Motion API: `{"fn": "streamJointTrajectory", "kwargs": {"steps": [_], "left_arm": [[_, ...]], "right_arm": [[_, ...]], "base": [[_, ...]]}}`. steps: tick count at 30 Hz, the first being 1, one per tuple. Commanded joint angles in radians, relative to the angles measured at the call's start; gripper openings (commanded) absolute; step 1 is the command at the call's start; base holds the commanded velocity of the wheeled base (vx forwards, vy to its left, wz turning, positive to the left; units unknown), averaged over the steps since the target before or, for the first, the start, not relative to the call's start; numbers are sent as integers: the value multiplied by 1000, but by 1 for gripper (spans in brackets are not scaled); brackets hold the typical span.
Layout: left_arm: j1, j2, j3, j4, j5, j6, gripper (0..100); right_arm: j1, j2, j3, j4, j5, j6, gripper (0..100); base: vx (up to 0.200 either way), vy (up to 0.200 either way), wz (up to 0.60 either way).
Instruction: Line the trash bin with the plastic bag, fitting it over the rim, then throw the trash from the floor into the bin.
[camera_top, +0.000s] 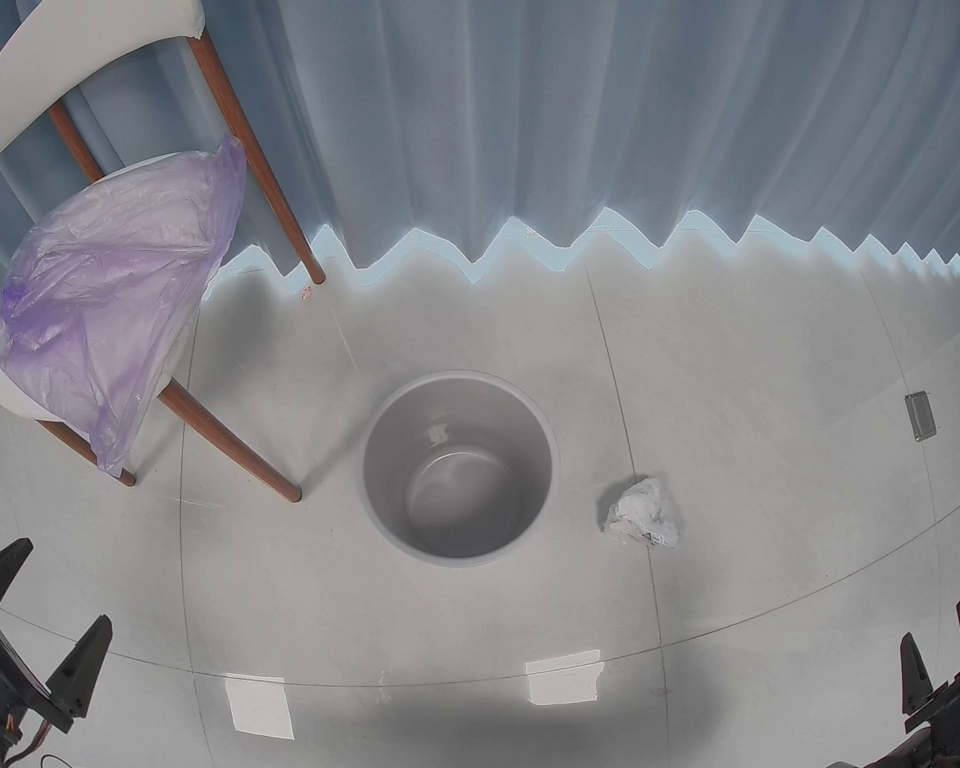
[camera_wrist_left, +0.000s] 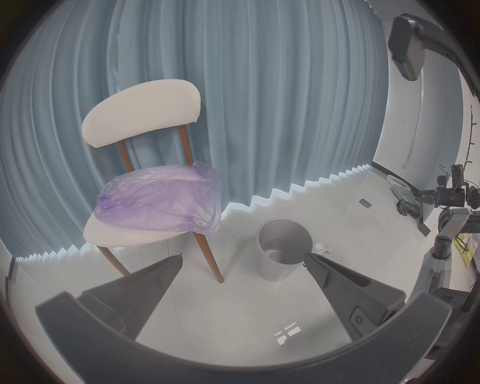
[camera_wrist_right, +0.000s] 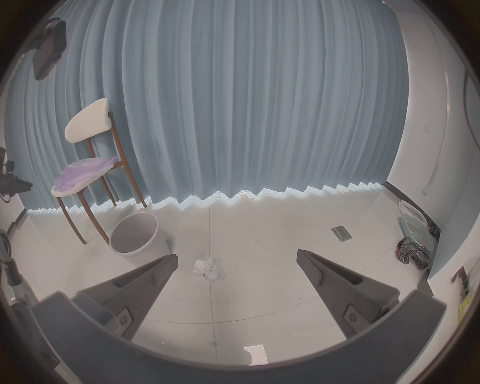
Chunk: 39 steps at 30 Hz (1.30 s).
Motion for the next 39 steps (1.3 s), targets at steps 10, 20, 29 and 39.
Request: {"fn": "streamJointTrajectory", "kwargs": {"steps": [10,20,29,39], "left_arm": [[1,286,-116,-159,1,11,100],[1,426,-175,-199,1,138,100],[1,579,-245,-280,1,246,100],[-10,726,-299,-384,3,427,100]], "right_arm": [[0,-17,18,0,0,0,100],[0,-17,18,0,0,0,100],[0,-17,18,0,0,0,100],[0,-17,18,0,0,0,100]], "base": [[0,0,0],[0,0,0],[0,0,0],[0,0,0]]}}
